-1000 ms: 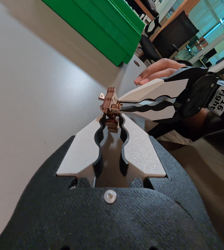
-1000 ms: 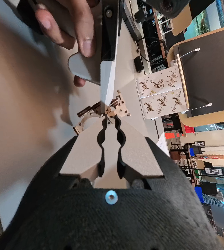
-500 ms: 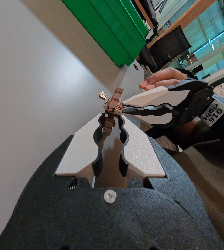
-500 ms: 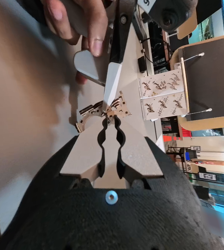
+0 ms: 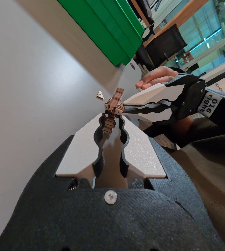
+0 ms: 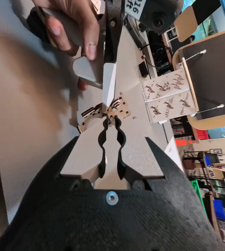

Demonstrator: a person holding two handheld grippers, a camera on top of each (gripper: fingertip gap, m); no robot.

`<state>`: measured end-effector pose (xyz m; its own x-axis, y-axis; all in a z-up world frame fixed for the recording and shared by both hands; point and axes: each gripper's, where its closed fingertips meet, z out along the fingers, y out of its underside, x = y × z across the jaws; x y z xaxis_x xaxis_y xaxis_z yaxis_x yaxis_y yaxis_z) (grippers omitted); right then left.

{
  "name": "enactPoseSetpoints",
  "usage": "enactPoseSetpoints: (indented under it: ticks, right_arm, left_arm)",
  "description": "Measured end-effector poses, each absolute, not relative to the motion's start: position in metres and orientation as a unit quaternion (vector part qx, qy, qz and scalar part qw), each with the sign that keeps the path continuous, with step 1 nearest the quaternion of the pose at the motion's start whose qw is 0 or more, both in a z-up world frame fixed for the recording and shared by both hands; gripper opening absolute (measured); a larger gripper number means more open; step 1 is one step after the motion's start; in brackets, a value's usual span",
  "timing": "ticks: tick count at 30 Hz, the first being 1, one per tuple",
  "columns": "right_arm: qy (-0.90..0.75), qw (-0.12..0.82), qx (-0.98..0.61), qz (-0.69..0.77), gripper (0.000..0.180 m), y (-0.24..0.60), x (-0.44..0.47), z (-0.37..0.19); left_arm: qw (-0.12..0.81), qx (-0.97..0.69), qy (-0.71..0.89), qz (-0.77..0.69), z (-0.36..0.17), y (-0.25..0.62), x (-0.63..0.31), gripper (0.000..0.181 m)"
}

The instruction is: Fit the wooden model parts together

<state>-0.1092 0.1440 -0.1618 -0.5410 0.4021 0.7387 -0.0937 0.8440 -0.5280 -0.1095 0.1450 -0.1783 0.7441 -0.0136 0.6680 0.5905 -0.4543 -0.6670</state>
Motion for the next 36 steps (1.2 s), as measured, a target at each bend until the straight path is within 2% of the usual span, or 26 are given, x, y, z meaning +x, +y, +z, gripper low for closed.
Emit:
enactPoseSetpoints:
  ticks: [3,5,6,11,16,19,23,29,36]
  right_arm:
    - [-0.837,0.467,-0.094,0.269,0.005,0.145,-0.109,-0.162]
    - [-0.81,0.464,-0.1,0.344,0.0,0.131,-0.102,-0.142]
    - [-0.804,0.453,-0.117,0.368,0.0,0.127,-0.1,-0.133]
    - [-0.813,0.49,-0.133,0.286,0.0,0.152,-0.113,-0.149]
    - [-0.816,0.501,-0.11,0.266,0.018,0.145,-0.115,-0.151]
    - [-0.832,0.504,-0.082,0.219,0.021,0.145,-0.114,-0.163]
    - [-0.845,0.498,-0.054,0.187,0.01,0.142,-0.11,-0.17]
    - [-0.852,0.484,-0.072,0.186,0.009,0.144,-0.109,-0.17]
    - [-0.855,0.456,-0.113,0.221,0.009,0.146,-0.109,-0.167]
  left_arm:
    - [0.487,-0.791,-0.192,-0.316,-0.18,0.145,-0.112,0.018]
    - [0.492,-0.791,-0.218,-0.292,-0.187,0.14,-0.133,0.018]
    - [0.498,-0.772,-0.22,-0.327,-0.176,0.138,-0.134,0.018]
    - [0.494,-0.79,-0.197,-0.305,-0.177,0.14,-0.121,0.018]
    - [0.489,-0.809,-0.167,-0.28,-0.181,0.14,-0.118,0.018]
    - [0.484,-0.826,-0.138,-0.254,-0.182,0.141,-0.108,0.018]
    - [0.479,-0.846,-0.105,-0.209,-0.183,0.142,-0.102,0.018]
    - [0.487,-0.843,-0.111,-0.197,-0.181,0.143,-0.104,0.018]
    - [0.489,-0.819,-0.157,-0.255,-0.178,0.145,-0.104,0.017]
